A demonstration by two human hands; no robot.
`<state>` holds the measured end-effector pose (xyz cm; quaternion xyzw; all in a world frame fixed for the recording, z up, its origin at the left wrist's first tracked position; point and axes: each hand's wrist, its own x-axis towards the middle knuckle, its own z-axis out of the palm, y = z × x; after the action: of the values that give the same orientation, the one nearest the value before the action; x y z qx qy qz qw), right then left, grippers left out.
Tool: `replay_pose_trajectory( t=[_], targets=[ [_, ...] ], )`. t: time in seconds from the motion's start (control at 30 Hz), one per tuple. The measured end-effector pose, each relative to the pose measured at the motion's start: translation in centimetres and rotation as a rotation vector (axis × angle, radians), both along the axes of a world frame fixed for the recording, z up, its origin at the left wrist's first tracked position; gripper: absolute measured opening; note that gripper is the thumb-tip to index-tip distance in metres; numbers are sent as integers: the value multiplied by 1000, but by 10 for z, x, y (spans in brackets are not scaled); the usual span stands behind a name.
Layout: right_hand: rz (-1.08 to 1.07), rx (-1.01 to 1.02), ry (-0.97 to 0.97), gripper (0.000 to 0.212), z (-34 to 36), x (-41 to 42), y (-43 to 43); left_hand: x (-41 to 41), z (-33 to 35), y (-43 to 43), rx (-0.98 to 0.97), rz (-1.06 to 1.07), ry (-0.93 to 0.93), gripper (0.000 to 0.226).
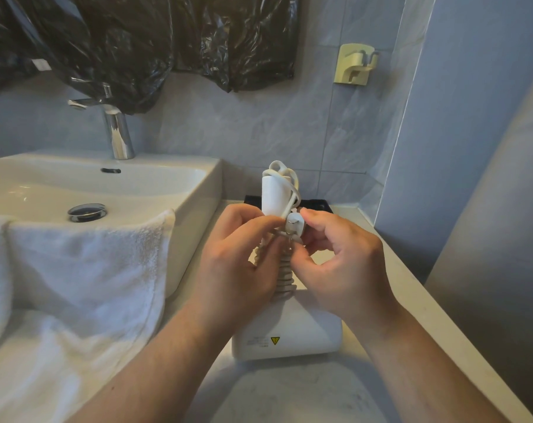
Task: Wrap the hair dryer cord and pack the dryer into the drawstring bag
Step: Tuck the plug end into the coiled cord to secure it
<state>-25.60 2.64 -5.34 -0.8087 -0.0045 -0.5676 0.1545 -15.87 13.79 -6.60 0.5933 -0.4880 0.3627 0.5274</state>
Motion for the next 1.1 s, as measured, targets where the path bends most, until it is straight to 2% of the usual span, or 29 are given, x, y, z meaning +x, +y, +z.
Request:
replay_pose_trajectory(
  t=[0.17,0.43,0.6,0.7,0.8,0.83,0.93,1.0,1.1],
  targets=[
    [-43,-89,-15,35,1,0,1,1,-1,-1,24,32,-12,13],
    [-7,-110,5,36,-2,2,-3,2,-3,0,35,-28,-29,8],
    [169,111,112,34,0,-1,-3,3,-2,0,50,-24,-12,11],
    [234,207,84,27,2,-1,-4,3,-2,0,53,-11,-13,6],
    [327,518,69,22,2,0,-2,4,-2,0,61,1,-27,5],
    [334,563,62,18,2,1,-1,4,-2,0,62,-5,-36,5],
    [298,471,24,14,1,3,1,3,-2,0,55,-25,-52,12],
    [264,340,-17,17,-1,4,-1,3,-2,0,47,-16,-57,9],
    [184,159,-38,8,-3,4,-5,3,-1,0,37,2,-61,8]
  ],
)
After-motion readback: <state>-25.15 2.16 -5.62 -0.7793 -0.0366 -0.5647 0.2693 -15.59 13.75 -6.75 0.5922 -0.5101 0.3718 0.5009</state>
